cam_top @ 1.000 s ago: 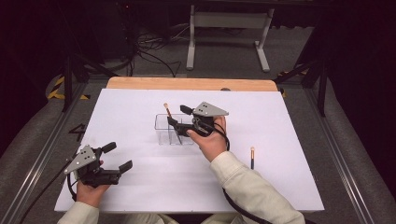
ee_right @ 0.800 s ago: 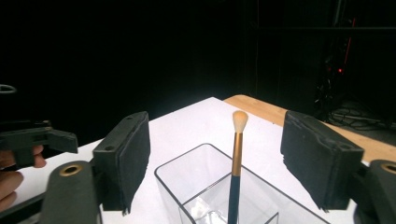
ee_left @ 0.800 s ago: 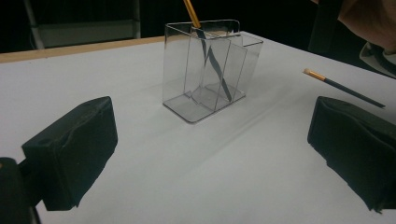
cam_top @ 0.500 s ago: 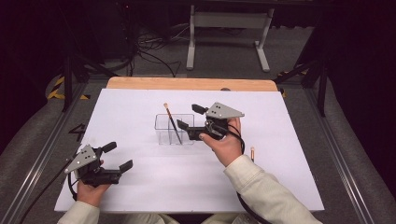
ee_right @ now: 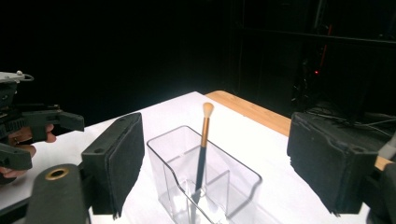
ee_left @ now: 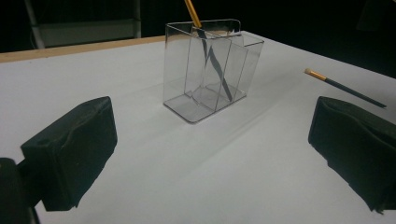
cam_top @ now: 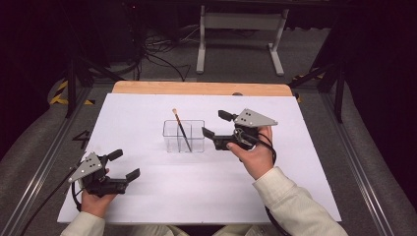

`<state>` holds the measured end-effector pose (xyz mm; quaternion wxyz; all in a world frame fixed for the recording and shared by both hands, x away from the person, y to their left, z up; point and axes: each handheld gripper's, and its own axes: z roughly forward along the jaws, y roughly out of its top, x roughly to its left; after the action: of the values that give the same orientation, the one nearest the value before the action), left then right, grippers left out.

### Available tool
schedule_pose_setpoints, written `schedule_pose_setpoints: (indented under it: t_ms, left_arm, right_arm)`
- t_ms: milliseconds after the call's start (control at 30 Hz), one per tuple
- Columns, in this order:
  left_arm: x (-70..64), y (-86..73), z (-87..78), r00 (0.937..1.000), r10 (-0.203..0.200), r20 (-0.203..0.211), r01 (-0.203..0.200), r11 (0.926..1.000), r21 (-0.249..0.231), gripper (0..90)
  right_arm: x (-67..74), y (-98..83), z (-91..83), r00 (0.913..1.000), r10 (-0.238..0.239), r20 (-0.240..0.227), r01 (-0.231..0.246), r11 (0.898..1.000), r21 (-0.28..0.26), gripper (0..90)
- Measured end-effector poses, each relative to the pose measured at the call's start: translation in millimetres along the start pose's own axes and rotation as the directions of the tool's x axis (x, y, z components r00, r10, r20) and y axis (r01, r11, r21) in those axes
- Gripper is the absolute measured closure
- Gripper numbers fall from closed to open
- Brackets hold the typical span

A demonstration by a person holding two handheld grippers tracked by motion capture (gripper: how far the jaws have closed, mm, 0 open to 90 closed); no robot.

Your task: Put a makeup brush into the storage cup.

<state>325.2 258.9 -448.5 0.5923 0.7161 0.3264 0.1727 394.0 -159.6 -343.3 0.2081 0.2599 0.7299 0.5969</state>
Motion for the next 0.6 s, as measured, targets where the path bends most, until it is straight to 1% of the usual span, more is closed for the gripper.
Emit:
schedule_pose_setpoints:
  t_ms: [200, 233, 367, 400, 433, 500, 533, 600]
  left_arm:
    - [0.4, -0.2, 0.2, 1.0000, -0.003, -0.003, 0.003, 1.0000, 0.001, 2.0]
    - [0.4, -0.2, 0.2, 1.0000, -0.003, -0.003, 0.003, 1.0000, 0.001, 2.0]
    - [0.2, 0.0, 0.8, 1.0000, 0.000, -0.004, 0.000, 1.0000, 0.004, 2.0]
    - [-0.2, 0.1, 0.8, 1.0000, 0.000, -0.002, 0.000, 1.0000, 0.004, 2.0]
    - [-0.2, 0.2, 0.9, 1.0000, 0.002, -0.002, -0.002, 1.0000, 0.003, 2.0]
    - [-0.8, 0.4, 1.4, 1.0000, 0.006, -0.001, -0.006, 1.0000, 0.005, 1.7]
    - [-0.8, 0.4, 1.4, 1.0000, 0.006, -0.001, -0.006, 1.0000, 0.005, 1.7]
    - [-1.0, 0.5, 1.5, 1.0000, 0.008, -0.001, -0.008, 1.0000, 0.004, 1.7]
  right_arm:
    - [-9.8, -1.6, -22.1, 0.9994, 0.005, 0.034, -0.006, 1.000, 0.026, 19.8]
    - [-9.8, -1.6, -22.1, 0.9994, 0.005, 0.034, -0.006, 1.000, 0.026, 19.8]
    - [-15.8, -1.4, -36.9, 0.9984, 0.010, 0.056, -0.012, 0.999, 0.033, 19.8]
    - [-17.9, -1.0, -42.5, 0.9981, 0.006, 0.062, -0.008, 0.999, 0.031, 19.8]
    - [-17.9, -1.0, -42.5, 0.9981, 0.006, 0.062, -0.008, 0.999, 0.031, 19.8]
    - [-21.7, -1.4, -51.5, 0.9971, 0.007, 0.076, -0.009, 1.000, 0.028, 19.6]
    - [-21.7, -1.4, -51.5, 0.9971, 0.007, 0.076, -0.009, 1.000, 0.028, 19.6]
    - [-24.2, -3.0, -58.4, 0.9963, 0.010, 0.085, -0.012, 1.000, 0.025, 19.0]
